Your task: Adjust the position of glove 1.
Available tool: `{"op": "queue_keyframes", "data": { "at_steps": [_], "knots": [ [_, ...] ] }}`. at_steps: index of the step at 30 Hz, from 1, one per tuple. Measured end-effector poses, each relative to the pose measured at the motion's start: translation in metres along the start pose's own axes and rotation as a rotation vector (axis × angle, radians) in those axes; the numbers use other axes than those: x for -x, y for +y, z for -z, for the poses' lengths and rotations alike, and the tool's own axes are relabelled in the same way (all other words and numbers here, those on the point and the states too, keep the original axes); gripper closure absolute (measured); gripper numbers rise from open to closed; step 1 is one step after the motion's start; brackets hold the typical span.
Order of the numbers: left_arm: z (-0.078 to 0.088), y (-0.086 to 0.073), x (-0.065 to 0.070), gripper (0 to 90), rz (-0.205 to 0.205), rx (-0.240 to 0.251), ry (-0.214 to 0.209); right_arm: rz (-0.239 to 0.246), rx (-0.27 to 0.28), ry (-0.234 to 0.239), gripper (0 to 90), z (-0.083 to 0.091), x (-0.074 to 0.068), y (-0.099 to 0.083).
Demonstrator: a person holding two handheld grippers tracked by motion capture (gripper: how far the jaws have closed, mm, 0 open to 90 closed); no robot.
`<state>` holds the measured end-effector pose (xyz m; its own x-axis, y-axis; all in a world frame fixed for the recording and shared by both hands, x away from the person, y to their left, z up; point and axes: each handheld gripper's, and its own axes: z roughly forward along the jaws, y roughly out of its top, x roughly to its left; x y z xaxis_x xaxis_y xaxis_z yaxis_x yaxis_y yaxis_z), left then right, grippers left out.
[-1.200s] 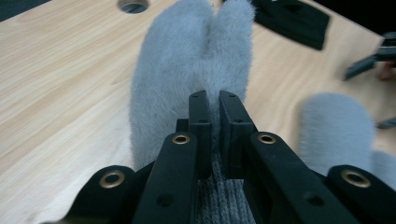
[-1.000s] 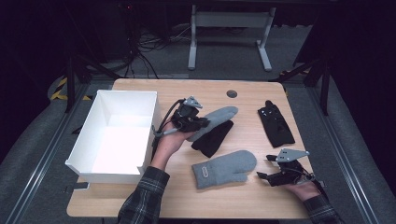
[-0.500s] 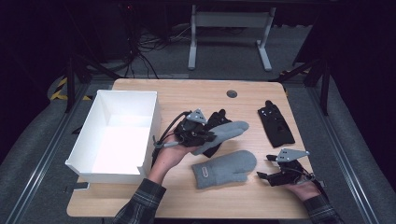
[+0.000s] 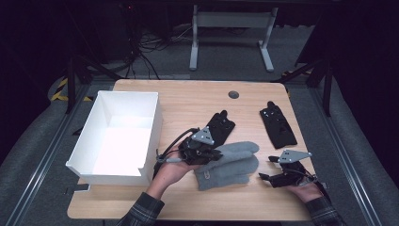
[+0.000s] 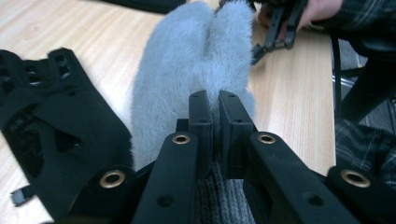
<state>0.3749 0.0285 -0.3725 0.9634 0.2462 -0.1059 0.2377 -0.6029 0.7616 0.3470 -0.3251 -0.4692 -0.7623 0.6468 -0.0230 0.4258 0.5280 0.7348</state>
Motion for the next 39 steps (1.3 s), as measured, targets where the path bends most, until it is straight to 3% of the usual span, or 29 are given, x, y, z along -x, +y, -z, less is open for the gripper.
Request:
{"op": "queue_keyframes", "data": {
  "at_steps": [17, 20, 25, 27, 30, 34, 38, 39],
  "knots": [
    [-0.018, -0.020, 0.007, 84.0, -0.009, -0.044, -0.086, -0.001, 0.001, -0.005, 18.5, 0.000, 0.000, 0.000],
    [-0.020, -0.022, 0.009, 79.0, -0.009, -0.048, -0.094, -0.001, 0.001, -0.005, 18.5, 0.000, 0.000, 0.000],
    [-0.017, -0.022, 0.009, 63.2, 0.004, -0.019, -0.099, -0.001, 0.001, -0.005, 18.5, 0.000, 0.000, 0.000],
    [-0.014, -0.021, 0.008, 60.2, 0.007, -0.009, -0.086, -0.001, 0.001, -0.005, 18.5, 0.000, 0.000, 0.000],
    [-0.010, -0.023, 0.004, 63.8, 0.031, -0.006, -0.043, -0.004, 0.002, -0.008, 19.0, 0.000, 0.000, 0.000],
    [-0.008, -0.030, -0.006, 82.1, 0.087, -0.010, 0.025, -0.037, -0.010, 0.007, 36.9, 0.007, 0.001, 0.005],
    [-0.005, -0.039, -0.017, 88.6, 0.139, -0.012, 0.082, -0.046, 0.007, 0.046, 58.6, 0.016, -0.003, 0.009],
    [-0.005, -0.039, -0.017, 89.7, 0.139, -0.012, 0.082, -0.046, 0.007, 0.046, 58.6, 0.016, -0.003, 0.009]
  ]
}}
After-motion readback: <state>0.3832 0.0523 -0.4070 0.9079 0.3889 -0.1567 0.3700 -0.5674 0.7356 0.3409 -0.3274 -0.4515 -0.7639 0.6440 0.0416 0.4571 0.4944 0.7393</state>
